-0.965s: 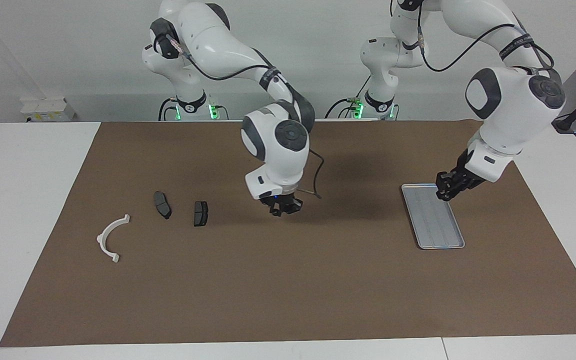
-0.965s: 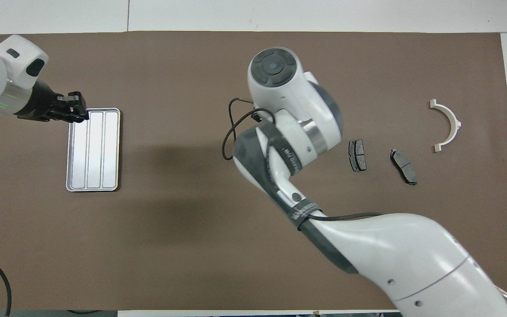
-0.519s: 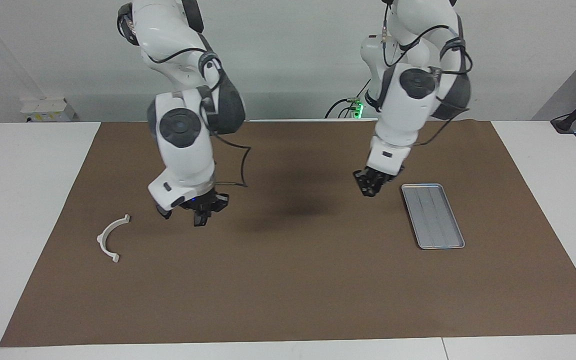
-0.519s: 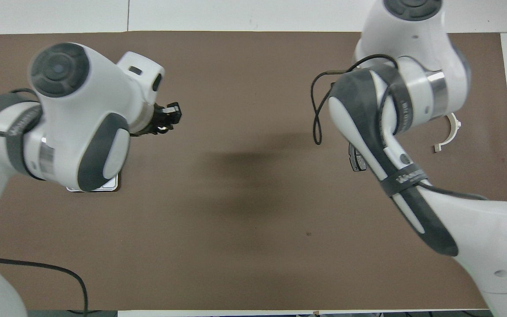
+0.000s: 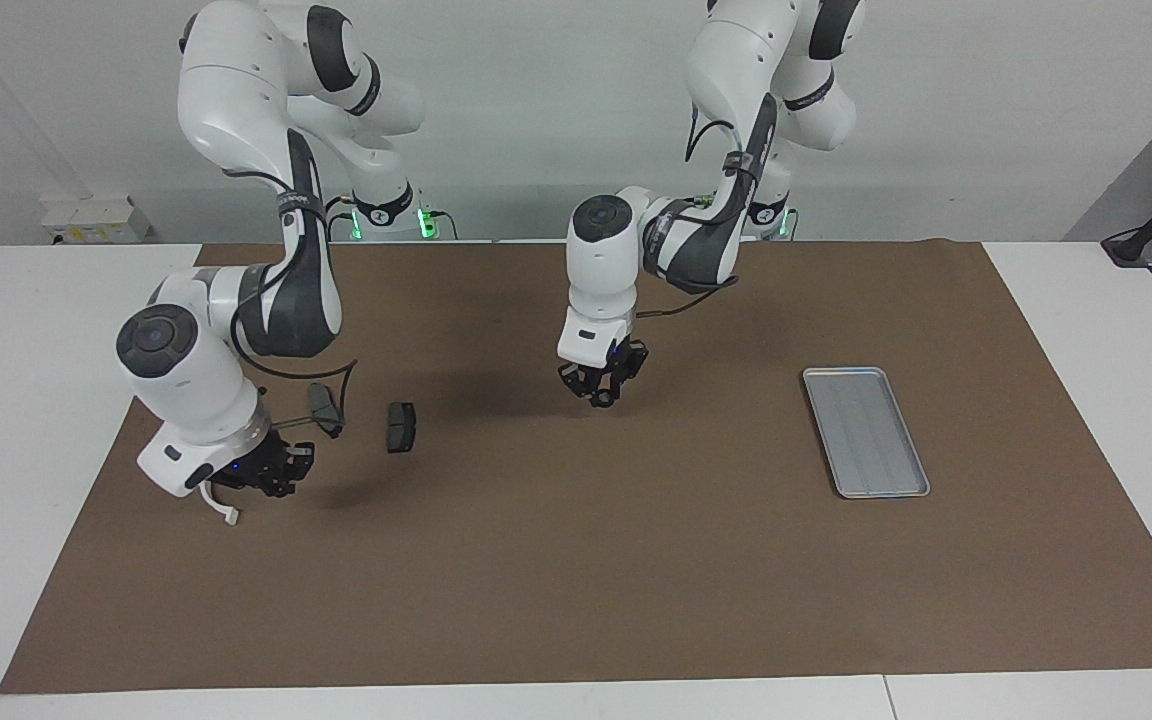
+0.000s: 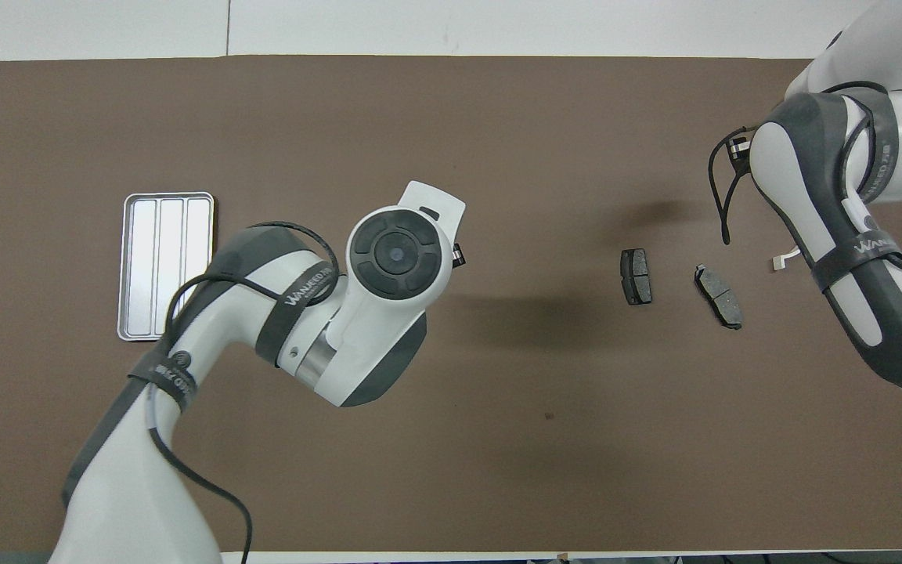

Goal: Place bearing gear from tray to pile

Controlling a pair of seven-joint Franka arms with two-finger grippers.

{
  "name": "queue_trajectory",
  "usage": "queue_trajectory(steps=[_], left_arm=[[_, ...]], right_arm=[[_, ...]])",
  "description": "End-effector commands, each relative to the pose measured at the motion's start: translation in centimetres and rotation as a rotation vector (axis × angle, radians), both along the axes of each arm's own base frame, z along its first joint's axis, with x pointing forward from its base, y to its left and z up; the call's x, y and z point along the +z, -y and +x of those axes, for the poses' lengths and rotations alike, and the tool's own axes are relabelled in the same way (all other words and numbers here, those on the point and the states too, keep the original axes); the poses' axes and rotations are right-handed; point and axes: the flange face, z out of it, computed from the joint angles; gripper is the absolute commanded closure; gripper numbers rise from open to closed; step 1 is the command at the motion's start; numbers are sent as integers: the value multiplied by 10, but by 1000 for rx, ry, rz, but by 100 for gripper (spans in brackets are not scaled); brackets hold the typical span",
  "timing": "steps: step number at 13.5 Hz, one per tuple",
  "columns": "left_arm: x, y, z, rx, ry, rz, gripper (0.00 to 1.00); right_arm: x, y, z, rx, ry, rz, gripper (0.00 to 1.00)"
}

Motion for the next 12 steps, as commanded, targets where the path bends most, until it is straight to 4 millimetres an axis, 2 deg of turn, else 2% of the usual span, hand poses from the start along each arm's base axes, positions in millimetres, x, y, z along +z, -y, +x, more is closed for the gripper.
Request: queue_trajectory(steps=[1,3,5,8,9,10,11,12], left_arm=[[-14,-2,-2,1,30,5,100],[-25,-6,-7,-2,29,2,100],[-40,-6,-23,-22,27,-2,100],[-42,-7,-25,-24,24,0,100],[-41,-8,-24,-24,24,0,72],[-38,-11,-21,-27,22,4,5],[-34,-12,-16,-26,20,8,0],[-26,-11,-12,-23,21,11,0]], right_arm=[[-39,17,4,30,26,24,100],[-52,17,6,29,31,27,100],[-66,17,9,28,49,30,100],[-67,17,9,26,48,31,100],[-67,17,9,25,48,32,100],[-68,17,9,21,47,32,100],[-68,16,9,16,45,32,73],[-66,16,9,10,46,36,1]])
